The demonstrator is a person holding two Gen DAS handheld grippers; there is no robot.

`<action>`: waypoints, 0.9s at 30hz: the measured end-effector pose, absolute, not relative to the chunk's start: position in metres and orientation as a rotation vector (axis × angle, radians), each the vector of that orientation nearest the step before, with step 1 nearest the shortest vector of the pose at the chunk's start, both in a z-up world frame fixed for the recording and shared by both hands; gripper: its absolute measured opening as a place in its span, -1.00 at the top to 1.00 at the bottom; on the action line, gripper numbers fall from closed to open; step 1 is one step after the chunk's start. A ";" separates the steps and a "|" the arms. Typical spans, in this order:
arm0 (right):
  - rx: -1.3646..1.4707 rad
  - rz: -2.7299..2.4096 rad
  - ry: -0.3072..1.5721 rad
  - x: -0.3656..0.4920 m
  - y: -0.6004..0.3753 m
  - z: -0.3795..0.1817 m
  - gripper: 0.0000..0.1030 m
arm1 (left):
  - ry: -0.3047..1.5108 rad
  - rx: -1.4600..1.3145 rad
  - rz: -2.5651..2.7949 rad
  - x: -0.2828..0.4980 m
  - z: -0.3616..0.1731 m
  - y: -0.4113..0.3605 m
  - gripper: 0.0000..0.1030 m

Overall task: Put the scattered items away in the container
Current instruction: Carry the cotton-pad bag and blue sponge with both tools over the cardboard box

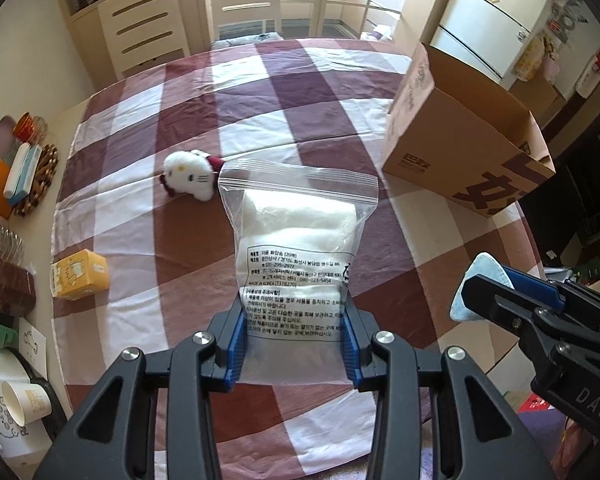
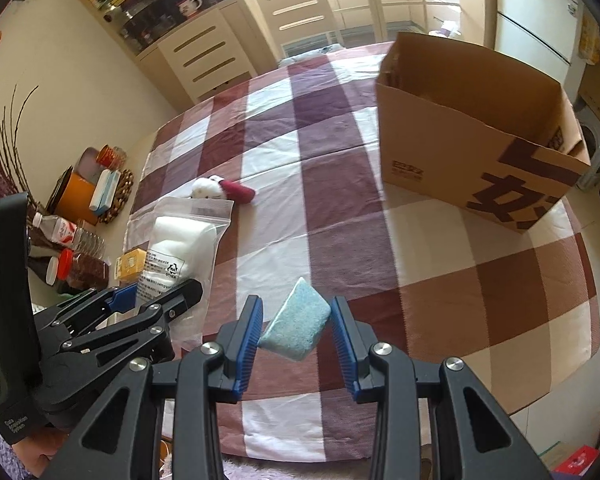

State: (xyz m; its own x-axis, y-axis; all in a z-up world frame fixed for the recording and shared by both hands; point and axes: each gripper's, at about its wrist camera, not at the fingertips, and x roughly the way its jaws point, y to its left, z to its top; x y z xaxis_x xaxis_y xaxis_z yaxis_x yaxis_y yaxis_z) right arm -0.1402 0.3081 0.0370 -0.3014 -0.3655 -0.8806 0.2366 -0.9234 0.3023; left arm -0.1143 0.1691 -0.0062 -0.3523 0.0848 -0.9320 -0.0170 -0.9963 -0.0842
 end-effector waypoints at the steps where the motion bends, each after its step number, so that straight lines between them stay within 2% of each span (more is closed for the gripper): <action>1: 1.579 -2.268 -0.167 -0.141 0.311 0.037 0.31 | -0.084 -1.749 2.527 -0.116 -0.006 0.173 0.22; 27: 1.627 -2.322 -0.268 -0.166 0.390 0.031 0.31 | 0.031 -1.721 2.441 -0.153 -0.011 0.258 0.22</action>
